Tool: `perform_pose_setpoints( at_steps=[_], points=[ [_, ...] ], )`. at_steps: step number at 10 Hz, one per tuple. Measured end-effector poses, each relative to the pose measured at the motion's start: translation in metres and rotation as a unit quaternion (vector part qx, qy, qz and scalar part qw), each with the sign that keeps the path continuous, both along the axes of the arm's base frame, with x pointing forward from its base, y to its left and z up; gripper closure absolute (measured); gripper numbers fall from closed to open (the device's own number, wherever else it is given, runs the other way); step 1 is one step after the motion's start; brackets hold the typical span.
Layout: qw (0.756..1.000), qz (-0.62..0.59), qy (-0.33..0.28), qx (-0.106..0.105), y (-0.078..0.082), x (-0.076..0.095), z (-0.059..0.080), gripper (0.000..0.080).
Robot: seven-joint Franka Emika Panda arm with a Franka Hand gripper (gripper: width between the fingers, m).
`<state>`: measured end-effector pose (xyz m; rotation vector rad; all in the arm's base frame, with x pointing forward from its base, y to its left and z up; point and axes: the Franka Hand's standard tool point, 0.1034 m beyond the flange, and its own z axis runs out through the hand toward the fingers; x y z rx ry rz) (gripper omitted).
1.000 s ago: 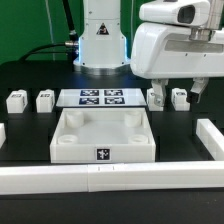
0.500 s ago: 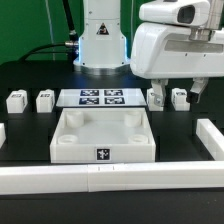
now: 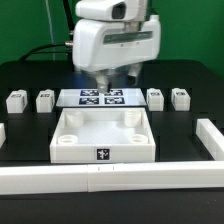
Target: Assemble square table
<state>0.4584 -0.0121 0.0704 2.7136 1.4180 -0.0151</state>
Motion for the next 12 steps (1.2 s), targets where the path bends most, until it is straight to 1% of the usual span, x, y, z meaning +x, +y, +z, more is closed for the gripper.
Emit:
perform_pose_setpoints(
  at_steps=[1,2,5,6,8,9,10,11,12],
  points=[
    [0.999,0.035,0.0,0.0,-0.006,-0.005,-0.006,0.015],
    [0.998,0.06,-0.008,0.0,-0.007,-0.004,-0.008,0.015],
    [0.989,0.146,-0.003,-0.007,-0.007,-0.004,-0.009,0.015],
    [0.966,0.255,-0.035,-0.019,-0.004,0.002,-0.017,0.015],
    [0.945,0.325,-0.027,-0.025,-0.006,-0.003,-0.034,0.015],
    [0.93,0.365,-0.017,-0.029,-0.008,-0.005,-0.043,0.015],
    [0.93,0.366,-0.01,-0.028,-0.01,-0.004,-0.053,0.015],
    [0.938,0.345,-0.008,-0.027,-0.011,-0.001,-0.06,0.015],
    [0.94,0.339,-0.008,-0.026,-0.011,0.0,-0.061,0.015]
  ],
)
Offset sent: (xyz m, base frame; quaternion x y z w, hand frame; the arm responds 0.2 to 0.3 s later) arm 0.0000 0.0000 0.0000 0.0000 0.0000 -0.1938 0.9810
